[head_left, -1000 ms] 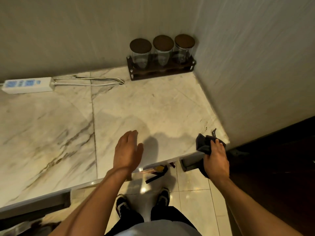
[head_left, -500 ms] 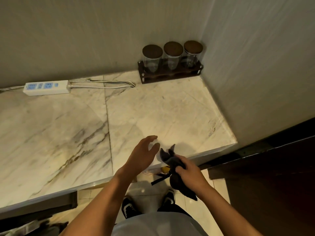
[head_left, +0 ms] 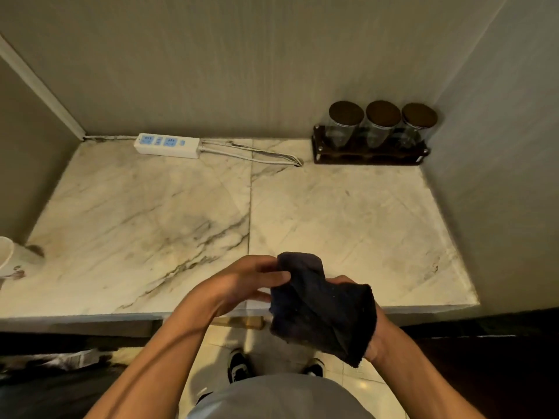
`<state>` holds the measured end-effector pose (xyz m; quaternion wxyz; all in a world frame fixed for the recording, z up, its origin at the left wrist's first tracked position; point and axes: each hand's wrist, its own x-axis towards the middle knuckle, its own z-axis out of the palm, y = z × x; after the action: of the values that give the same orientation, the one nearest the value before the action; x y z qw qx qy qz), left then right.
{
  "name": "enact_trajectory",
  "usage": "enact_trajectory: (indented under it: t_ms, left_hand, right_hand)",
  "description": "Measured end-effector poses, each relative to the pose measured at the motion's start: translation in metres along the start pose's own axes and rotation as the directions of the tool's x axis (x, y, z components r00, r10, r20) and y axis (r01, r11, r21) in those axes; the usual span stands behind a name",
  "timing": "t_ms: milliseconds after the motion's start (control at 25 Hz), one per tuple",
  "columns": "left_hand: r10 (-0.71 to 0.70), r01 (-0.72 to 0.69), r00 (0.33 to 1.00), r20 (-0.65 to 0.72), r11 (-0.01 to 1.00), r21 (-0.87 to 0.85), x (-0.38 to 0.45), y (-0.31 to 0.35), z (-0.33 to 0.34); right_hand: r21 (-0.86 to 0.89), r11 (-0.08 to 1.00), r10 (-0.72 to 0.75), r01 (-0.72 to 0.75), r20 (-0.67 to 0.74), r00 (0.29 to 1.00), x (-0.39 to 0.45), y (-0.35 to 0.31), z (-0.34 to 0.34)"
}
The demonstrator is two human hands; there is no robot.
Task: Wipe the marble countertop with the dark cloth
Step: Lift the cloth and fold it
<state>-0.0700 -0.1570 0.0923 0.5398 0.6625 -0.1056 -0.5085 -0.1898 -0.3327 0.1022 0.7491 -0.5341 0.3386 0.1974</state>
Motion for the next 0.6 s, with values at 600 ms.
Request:
enact_trajectory:
  t_ms: [600]
  left_hand:
    - [-0.006,-0.241,0.867,-0.499,0.870,-0.430,-0.049,-0.068,-0.071]
  right_hand:
    - [-0.043,0.999,-0.024,0.032,0.178,0.984,0.073,-0.014,0.072]
